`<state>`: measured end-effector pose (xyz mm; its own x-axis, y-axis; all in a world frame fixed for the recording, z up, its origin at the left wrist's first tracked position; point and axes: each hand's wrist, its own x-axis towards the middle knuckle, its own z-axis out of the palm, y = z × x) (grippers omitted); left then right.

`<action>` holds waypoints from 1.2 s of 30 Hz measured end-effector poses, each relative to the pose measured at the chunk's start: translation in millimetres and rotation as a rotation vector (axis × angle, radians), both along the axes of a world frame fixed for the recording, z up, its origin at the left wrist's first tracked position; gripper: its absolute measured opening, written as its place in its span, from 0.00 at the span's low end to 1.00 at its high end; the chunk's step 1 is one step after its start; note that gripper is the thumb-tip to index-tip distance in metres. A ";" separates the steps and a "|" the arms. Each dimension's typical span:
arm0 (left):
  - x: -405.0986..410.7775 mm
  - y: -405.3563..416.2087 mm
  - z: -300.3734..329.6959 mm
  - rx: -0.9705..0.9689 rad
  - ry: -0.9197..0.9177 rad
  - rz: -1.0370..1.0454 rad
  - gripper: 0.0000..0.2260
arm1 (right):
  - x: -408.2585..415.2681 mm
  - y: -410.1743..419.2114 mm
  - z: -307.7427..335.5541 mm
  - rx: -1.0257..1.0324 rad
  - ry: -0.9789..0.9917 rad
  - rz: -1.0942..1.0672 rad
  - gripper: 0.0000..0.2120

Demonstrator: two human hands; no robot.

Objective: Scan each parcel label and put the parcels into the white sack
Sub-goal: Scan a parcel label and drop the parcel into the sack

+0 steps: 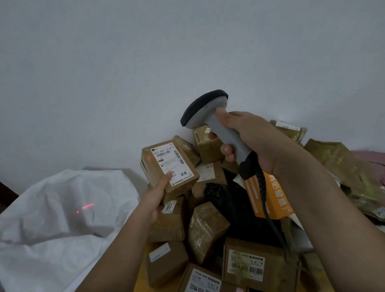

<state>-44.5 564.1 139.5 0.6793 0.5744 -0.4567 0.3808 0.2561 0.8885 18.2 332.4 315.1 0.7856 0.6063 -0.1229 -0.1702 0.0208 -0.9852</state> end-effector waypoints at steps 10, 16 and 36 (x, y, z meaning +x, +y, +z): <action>-7.3 -1.4 -0.1 -0.026 0.019 0.057 0.25 | -2.6 4.9 0.6 0.000 0.024 0.007 0.18; -28.3 12.7 -9.4 -0.212 -0.009 0.087 0.25 | 4.0 29.8 -18.9 -0.107 0.059 0.051 0.22; -38.7 126.3 -62.8 -0.333 0.109 0.581 0.26 | 33.7 124.1 -110.0 -0.223 0.281 0.020 0.11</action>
